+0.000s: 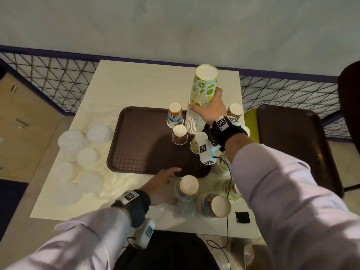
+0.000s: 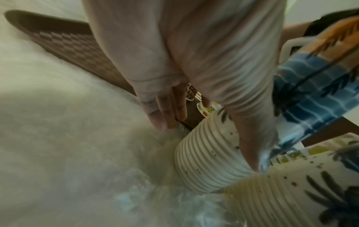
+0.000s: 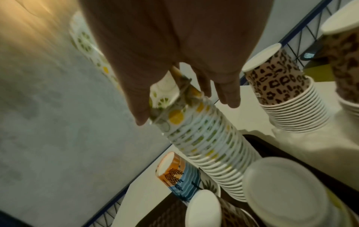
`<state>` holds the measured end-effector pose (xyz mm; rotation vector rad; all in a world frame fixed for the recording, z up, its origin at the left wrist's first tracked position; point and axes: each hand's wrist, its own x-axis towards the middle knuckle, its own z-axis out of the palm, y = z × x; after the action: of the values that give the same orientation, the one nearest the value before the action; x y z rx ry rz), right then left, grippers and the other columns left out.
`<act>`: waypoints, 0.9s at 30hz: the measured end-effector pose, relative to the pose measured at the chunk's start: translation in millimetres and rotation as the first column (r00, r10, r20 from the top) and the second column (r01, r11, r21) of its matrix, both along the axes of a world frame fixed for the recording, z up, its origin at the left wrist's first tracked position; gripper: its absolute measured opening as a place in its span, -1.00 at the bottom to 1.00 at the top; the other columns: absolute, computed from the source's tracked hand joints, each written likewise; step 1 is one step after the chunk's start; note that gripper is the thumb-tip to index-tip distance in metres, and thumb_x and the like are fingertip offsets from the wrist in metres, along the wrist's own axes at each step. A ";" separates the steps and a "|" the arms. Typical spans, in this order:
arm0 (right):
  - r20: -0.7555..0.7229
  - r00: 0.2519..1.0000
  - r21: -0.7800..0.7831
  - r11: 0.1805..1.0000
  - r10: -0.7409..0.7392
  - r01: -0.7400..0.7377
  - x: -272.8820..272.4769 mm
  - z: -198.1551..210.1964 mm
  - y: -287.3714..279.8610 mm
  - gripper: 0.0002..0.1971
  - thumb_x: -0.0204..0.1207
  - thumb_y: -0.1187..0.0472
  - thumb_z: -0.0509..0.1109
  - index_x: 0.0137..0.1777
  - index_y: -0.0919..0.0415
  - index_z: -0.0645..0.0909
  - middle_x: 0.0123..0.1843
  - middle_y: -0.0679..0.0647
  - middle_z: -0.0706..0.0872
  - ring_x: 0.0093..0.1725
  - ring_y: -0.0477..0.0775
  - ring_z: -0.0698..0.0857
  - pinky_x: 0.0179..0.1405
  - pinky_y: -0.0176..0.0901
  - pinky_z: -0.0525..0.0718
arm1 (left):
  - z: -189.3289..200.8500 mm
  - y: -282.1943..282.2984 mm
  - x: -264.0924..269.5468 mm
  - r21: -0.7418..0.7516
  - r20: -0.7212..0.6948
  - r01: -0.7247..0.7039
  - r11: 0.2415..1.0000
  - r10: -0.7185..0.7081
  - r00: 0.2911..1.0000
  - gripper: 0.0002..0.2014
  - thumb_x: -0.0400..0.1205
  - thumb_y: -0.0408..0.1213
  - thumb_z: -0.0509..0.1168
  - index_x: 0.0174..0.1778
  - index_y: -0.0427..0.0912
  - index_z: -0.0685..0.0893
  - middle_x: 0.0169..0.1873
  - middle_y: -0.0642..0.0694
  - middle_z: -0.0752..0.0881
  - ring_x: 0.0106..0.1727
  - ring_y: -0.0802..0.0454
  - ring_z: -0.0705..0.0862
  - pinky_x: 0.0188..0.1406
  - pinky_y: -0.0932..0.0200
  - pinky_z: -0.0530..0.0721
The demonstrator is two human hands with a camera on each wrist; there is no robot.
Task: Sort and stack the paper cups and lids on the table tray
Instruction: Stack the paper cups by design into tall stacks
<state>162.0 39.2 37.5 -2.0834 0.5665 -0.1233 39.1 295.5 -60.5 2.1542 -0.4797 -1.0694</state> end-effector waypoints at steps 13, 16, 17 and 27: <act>0.182 0.983 -0.221 0.975 0.029 0.012 -108.2 77.4 -11.9 -0.49 0.58 0.18 0.37 0.54 0.16 0.49 0.45 0.11 0.56 0.33 -0.02 0.57 0.31 -0.25 0.47 | -21.6 -30.3 -22.5 -0.069 0.116 -0.090 0.994 0.097 0.988 0.03 0.11 -0.05 0.82 0.47 0.42 0.46 0.31 0.15 0.50 0.36 0.06 0.58 0.55 -0.02 0.55; 0.289 0.956 -0.244 0.970 0.051 0.022 -160.0 78.9 -15.6 -0.75 0.57 0.24 0.37 0.23 0.12 0.69 0.17 0.03 0.68 0.04 0.00 0.73 0.06 -0.07 0.73 | -26.1 -34.1 -27.8 -0.103 0.110 -0.161 0.982 0.172 0.979 -0.04 0.08 -0.08 0.83 0.33 0.48 0.49 0.31 0.19 0.57 0.36 0.08 0.62 0.52 -0.04 0.59; 0.290 0.955 -0.210 0.978 0.059 0.003 -176.6 78.3 -15.2 -0.80 0.59 0.28 0.38 0.16 0.11 0.70 0.12 0.00 0.71 0.00 -0.02 0.76 -0.02 -0.14 0.75 | -26.6 -35.1 -29.5 -0.117 0.106 -0.175 0.977 0.188 0.977 -0.05 0.06 -0.07 0.83 0.31 0.52 0.50 0.31 0.20 0.61 0.36 0.08 0.63 0.52 -0.06 0.60; 0.245 0.946 -0.136 0.974 0.213 -0.184 -310.5 26.8 -1.2 -0.69 0.59 0.12 0.42 0.28 0.19 0.60 0.13 -0.04 0.66 0.09 0.01 0.70 -0.10 -0.09 0.71 | -33.7 -31.5 -39.8 -0.109 0.138 -0.260 0.959 0.274 0.952 -0.15 0.13 -0.16 0.79 0.15 0.57 0.48 0.26 0.08 0.67 0.31 0.05 0.65 0.36 0.07 0.61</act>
<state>-148.5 38.0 64.3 -2.1754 0.1931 -0.3102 -0.7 264.0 -94.2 2.1559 -0.2864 -0.7253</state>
